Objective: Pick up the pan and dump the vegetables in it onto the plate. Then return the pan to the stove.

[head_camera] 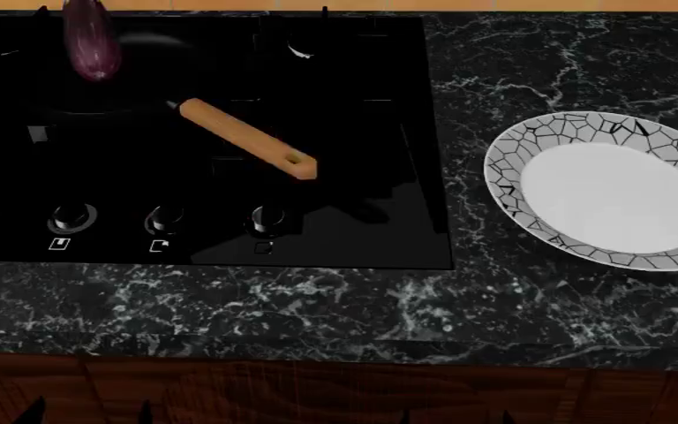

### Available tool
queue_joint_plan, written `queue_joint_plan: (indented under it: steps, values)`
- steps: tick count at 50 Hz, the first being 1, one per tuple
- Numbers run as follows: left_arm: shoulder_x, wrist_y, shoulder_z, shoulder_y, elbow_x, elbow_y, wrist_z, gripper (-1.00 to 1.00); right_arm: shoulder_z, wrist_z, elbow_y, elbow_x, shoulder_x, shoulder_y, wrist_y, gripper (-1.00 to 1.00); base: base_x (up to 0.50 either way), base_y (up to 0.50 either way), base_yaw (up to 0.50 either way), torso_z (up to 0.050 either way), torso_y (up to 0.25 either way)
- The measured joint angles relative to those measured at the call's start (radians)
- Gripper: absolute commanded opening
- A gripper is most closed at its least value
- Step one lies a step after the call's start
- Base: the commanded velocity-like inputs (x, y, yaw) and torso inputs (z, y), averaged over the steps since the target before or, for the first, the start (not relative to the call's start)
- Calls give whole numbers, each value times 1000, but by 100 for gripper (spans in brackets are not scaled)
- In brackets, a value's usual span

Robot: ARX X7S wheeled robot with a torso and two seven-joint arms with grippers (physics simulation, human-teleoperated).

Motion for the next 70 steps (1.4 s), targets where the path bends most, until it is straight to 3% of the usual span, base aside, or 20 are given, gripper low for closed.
queue_joint_plan:
  steps: [15,39,49,70]
  values:
    - [-31,2,38,-5,-24,-3,-39,100,-35,35,8,31,30,6,-2,100,0,0,0,2,2]
    - [-84,-28,98,36,-47,127,-77,100,-85,61,-47,98,76,-10,20,100,0,0,0,48,73]
    - [-128,-181,86,66,-63,349,-96,100,-93,75,-234,130,120,-27,157,100,0,0,0,48,75]
    - [-231,-599,26,2,-131,780,-100,100,-49,107,-706,190,265,49,631,100,0,0,0,48,75]
